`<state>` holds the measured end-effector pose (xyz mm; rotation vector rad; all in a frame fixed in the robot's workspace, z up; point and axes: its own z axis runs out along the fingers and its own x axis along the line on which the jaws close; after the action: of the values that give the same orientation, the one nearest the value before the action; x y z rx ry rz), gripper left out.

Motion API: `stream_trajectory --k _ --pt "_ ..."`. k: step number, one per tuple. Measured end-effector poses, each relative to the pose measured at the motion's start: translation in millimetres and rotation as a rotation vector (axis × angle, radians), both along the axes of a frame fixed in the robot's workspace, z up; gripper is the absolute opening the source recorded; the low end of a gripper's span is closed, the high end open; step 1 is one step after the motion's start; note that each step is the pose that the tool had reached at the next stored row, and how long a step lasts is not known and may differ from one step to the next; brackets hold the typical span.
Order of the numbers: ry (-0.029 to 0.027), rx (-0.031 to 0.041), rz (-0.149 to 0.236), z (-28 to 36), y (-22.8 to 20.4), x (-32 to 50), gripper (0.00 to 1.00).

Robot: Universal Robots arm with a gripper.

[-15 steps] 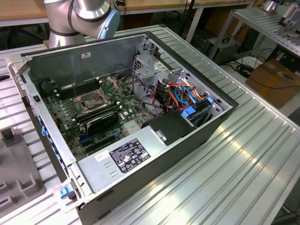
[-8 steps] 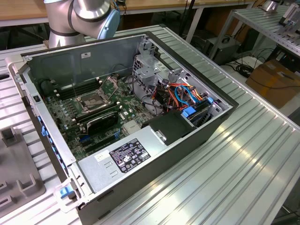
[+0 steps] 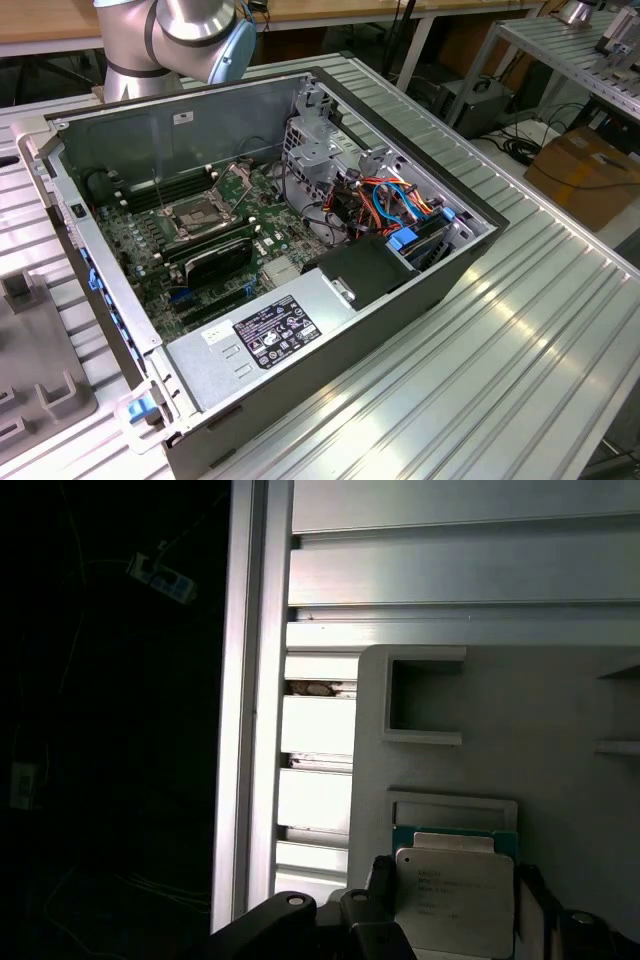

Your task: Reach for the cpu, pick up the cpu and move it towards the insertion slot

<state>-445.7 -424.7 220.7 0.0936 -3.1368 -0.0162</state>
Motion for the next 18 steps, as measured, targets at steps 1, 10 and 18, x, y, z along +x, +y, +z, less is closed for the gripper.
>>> stream_trajectory --k 1,10,18 --pt "0.0 0.0001 0.0 0.0 0.0 0.0 0.55" --pt "0.0 0.0001 0.0 4.9 0.0 0.0 0.55" --pt "0.0001 0.0 0.0 6.4 0.0 0.0 0.55"
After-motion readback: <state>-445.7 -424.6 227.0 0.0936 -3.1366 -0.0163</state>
